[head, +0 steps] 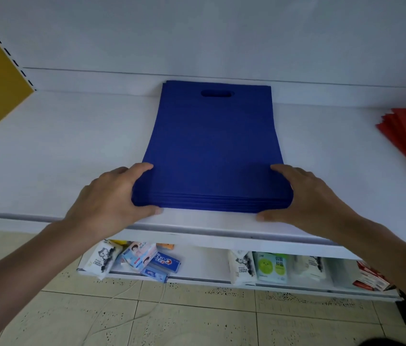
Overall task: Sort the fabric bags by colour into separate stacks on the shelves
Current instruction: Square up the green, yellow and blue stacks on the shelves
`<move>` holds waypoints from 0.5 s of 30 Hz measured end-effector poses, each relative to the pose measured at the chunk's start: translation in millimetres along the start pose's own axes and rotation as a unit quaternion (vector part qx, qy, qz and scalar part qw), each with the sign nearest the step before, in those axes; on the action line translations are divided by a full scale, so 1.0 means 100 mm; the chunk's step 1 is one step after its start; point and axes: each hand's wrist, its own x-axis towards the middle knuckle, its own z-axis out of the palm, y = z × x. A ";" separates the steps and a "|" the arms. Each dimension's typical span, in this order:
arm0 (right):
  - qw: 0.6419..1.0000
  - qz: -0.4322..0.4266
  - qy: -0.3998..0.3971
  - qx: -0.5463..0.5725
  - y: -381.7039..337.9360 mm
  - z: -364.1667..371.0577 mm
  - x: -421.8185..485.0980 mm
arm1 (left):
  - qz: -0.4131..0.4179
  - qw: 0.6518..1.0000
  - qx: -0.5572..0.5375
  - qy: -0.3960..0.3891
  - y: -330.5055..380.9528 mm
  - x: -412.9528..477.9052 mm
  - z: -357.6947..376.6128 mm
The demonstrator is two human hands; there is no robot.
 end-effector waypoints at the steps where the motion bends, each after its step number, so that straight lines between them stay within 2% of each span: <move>1: 1.000 0.002 0.004 0.005 0.01 -0.01 0.01 | 0.001 1.000 -0.004 0.005 0.01 0.00 0.00; 5: 0.999 -0.003 0.027 0.029 -0.01 -0.04 -0.01 | 0.016 0.998 -0.040 0.049 0.06 -0.02 0.00; 8: 1.000 -0.012 0.016 0.019 -0.04 -0.01 -0.05 | -0.003 0.999 -0.047 0.027 0.03 -0.02 0.01; 11: 0.999 -0.014 0.023 0.030 -0.03 0.00 -0.05 | -0.049 0.992 -0.117 0.028 0.01 0.02 -0.01; 15: 0.998 -0.008 0.039 0.054 0.02 0.02 -0.06 | -0.048 0.992 -0.119 0.012 0.07 -0.01 -0.02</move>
